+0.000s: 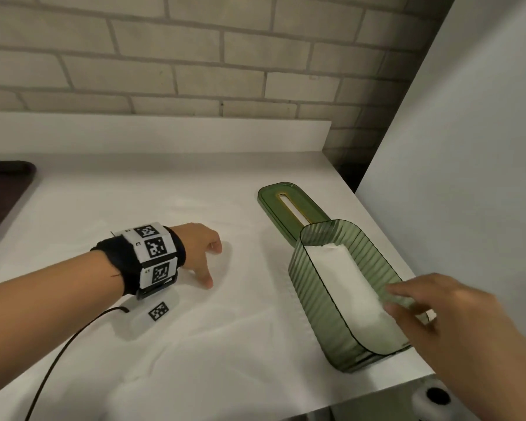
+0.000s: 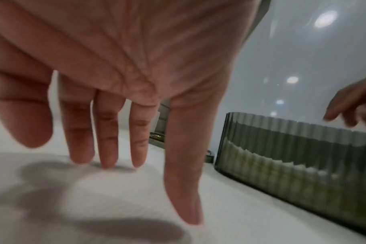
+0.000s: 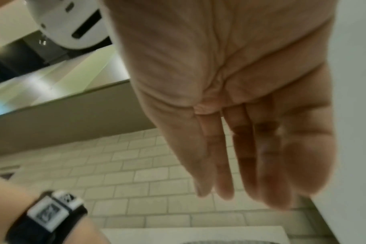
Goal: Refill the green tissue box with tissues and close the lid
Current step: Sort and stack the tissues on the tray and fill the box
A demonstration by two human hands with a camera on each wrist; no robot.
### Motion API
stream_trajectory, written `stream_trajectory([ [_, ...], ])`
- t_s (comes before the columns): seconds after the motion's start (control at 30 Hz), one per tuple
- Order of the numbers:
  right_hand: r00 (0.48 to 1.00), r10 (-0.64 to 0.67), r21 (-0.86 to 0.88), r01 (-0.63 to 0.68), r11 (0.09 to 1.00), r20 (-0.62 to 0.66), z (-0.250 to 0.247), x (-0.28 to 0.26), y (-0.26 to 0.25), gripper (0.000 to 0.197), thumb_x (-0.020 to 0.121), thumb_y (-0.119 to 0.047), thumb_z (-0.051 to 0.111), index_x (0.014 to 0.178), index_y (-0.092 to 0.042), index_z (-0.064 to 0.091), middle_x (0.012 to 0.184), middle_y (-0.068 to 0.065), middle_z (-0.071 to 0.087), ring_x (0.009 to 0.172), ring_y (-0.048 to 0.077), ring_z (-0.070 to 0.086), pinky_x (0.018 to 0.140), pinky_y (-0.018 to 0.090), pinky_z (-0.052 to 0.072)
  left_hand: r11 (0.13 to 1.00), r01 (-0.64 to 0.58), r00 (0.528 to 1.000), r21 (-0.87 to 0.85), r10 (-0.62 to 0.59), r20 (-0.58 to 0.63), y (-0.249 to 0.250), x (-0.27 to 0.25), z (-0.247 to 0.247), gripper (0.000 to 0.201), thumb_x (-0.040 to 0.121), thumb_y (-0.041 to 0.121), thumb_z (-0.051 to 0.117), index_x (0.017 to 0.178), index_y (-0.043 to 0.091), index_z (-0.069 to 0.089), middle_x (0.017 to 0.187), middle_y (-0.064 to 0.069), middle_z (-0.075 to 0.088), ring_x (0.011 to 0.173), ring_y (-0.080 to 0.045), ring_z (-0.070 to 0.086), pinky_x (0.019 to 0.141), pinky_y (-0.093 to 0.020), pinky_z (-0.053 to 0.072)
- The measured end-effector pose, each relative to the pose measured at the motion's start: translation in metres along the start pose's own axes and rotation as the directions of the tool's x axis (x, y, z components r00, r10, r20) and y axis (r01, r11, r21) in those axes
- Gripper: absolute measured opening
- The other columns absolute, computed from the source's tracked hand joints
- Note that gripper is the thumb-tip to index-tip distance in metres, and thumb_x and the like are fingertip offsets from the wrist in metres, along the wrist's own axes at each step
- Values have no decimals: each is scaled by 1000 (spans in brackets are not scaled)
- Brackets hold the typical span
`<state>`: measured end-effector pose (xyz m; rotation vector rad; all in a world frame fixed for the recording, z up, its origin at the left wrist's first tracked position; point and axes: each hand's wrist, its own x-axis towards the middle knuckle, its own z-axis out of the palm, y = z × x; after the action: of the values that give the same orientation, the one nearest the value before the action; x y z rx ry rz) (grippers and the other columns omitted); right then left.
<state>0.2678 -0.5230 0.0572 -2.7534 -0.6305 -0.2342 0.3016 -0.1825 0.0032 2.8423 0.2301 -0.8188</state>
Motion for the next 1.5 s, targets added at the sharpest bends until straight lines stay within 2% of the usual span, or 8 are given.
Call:
stream_trajectory([
  [0.1, 987, -154, 203, 161, 966, -51, -7, -4, -29, 13, 69, -25, 73, 78, -34, 73, 65, -22, 58, 62, -10, 56, 54, -6, 36, 999, 33, 999, 14, -33, 2, -16, 3, 5, 82, 66, 39, 81, 135, 27, 40, 131, 3, 39, 120, -18, 45, 99, -31, 41],
  [0.23, 947, -314, 345, 316, 884, -64, 12, -6, -60, 14, 75, -36, 58, 77, -35, 71, 65, -25, 58, 53, -9, 56, 52, -5, 35, 996, 90, 996, 24, -90, -25, -32, 3, 12, 96, 64, 51, 78, 142, 25, 28, 139, 0, 31, 127, -22, 40, 106, -39, 38],
  [0.5, 948, -285, 339, 223, 914, 142, 60, -1, -78, 23, 75, -44, 55, 93, -37, 68, 64, -31, 50, 58, -11, 54, 56, 4, 43, 972, 194, 968, -135, -212, -134, -55, 14, 5, 88, 76, 54, 67, 145, 22, 22, 145, -5, 28, 131, -27, 39, 106, -39, 36],
  [0.63, 891, -272, 285, 172, 943, 363, 75, 4, -93, 27, 90, -40, 53, 114, -34, 63, 90, -18, 54, 69, -2, 53, 74, 13, 45, 977, 189, 968, -102, -202, -147, -54, 23, -8, 82, 75, 58, 65, 141, 28, 27, 138, -8, 32, 122, -31, 45, 102, -44, 40],
  [0.8, 855, -182, 162, 117, 980, 486, 100, 13, -110, 38, 92, -42, 48, 128, -31, 52, 124, -10, 51, 110, 10, 55, 98, 28, 42, 981, 127, 972, -144, -153, -181, -47, 38, -18, 90, 55, 77, 60, 128, 29, 45, 128, -2, 48, 116, -25, 50, 101, -42, 41],
  [1.17, 795, -148, 95, 115, 989, 588, 124, 23, -110, 47, 94, -44, 43, 138, -30, 41, 139, -1, 45, 130, 16, 38, 109, 30, 31, 964, -94, 967, -248, 29, -252, -33, 60, -18, 44, 70, 20, 79, 109, 15, 61, 107, -2, 61, 91, -14, 53, 78, -20, 40],
  [1.4, 846, -107, 144, 36, 989, 522, 123, 27, -107, 40, 92, -45, 46, 130, -32, 50, 131, -10, 54, 121, 10, 48, 102, 28, 39, 911, -222, 906, -346, 61, -420, -34, 53, -21, 22, 77, 23, 73, 99, 18, 68, 93, 1, 61, 85, -15, 57, 76, -21, 43],
  [1.5, 868, -64, 224, -55, 973, 493, 119, 31, -105, 32, 91, -43, 51, 118, -26, 50, 122, -8, 60, 104, 9, 58, 93, 23, 44, 775, -304, 895, -554, 33, -445, -32, 40, -29, 7, 81, 18, 71, 88, 18, 70, 87, -6, 68, 79, -22, 67, 75, -29, 57],
])
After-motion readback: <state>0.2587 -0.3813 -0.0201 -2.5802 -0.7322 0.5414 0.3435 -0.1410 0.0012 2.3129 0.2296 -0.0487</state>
